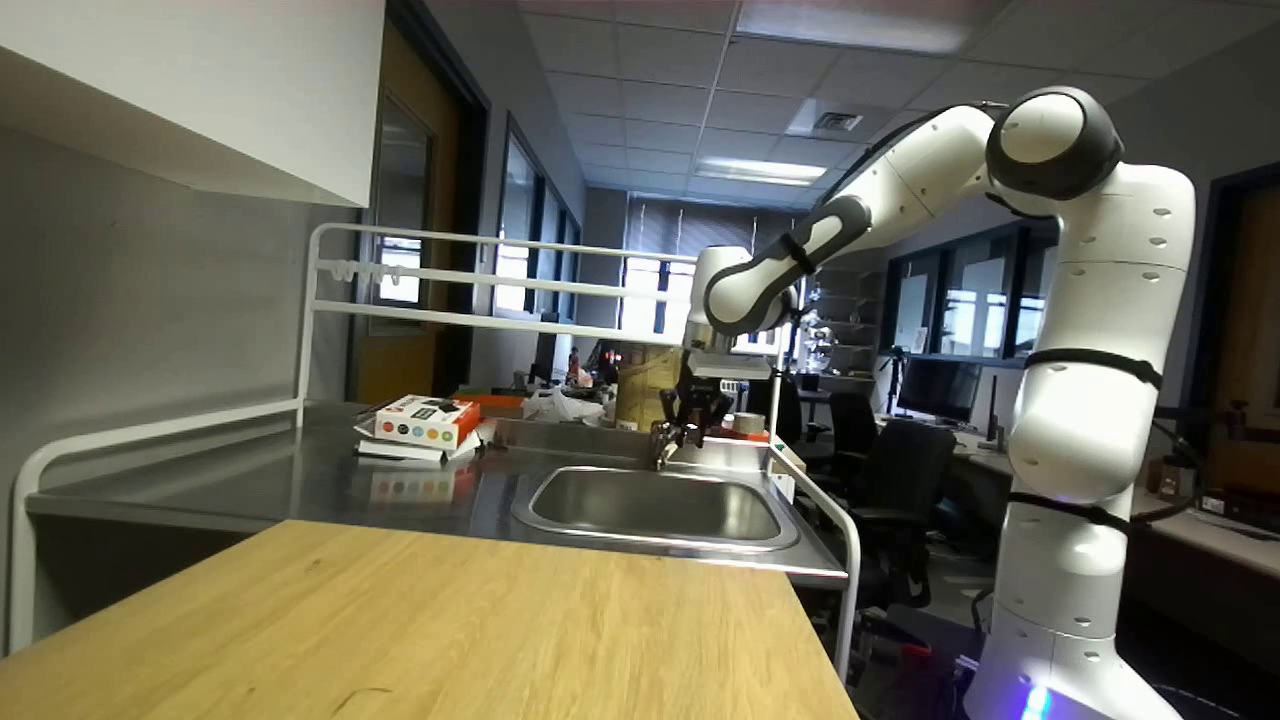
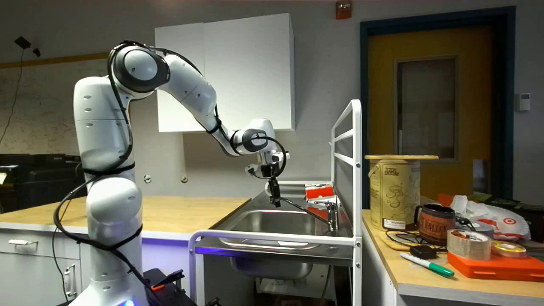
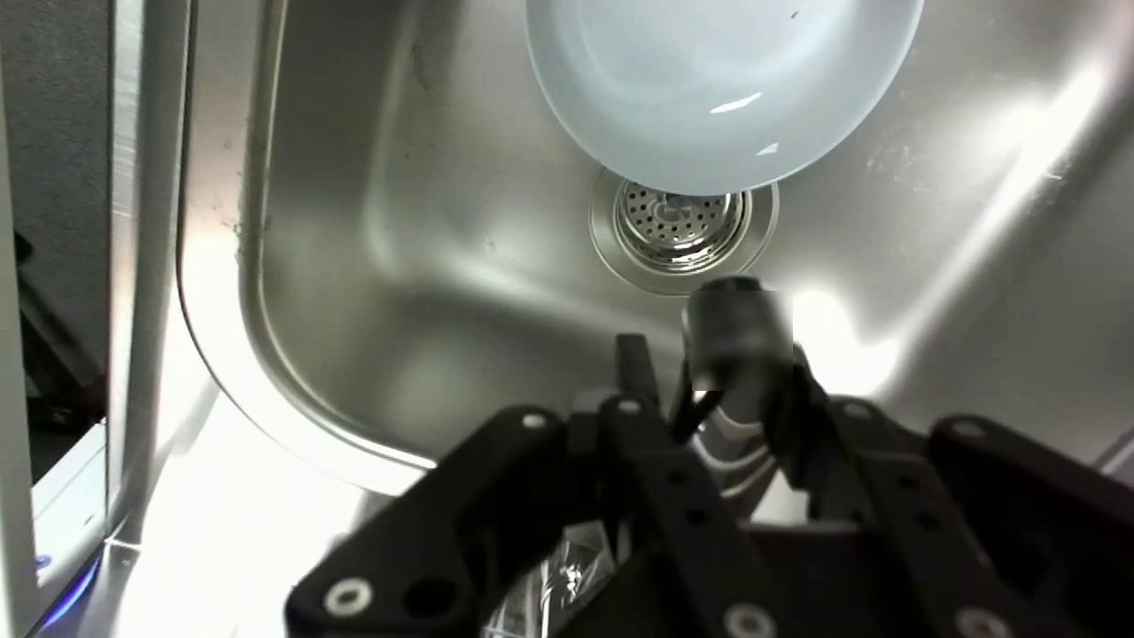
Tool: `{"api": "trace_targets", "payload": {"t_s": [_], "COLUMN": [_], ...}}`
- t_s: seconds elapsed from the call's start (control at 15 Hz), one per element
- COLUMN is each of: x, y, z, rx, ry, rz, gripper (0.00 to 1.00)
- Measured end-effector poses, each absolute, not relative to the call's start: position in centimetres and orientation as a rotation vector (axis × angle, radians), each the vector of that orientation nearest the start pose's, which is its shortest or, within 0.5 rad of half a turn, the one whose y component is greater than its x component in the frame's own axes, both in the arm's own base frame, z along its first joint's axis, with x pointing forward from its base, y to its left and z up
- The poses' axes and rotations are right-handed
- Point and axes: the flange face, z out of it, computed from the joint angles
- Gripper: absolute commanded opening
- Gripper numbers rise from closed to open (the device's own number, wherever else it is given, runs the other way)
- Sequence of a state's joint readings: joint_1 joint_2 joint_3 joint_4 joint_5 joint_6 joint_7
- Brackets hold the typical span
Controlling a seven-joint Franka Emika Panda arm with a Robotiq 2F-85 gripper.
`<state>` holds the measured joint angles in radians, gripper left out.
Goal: Push the faucet to the center of the sink
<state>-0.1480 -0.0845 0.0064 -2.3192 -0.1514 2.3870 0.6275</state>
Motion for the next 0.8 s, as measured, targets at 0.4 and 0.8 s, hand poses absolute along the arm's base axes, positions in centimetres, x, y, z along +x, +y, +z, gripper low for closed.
{"api": "trace_targets", "payload": {"t_s": [0.4, 0.8], "x": [50.94, 50.95], "y": [-7.83, -7.92], "z": [38.58, 38.45], "rx": [-3.021, -3.019], "ry": [1.069, 1.076], "rz": [-0.266, -0.262], "gripper": [0.04, 0.03]}}
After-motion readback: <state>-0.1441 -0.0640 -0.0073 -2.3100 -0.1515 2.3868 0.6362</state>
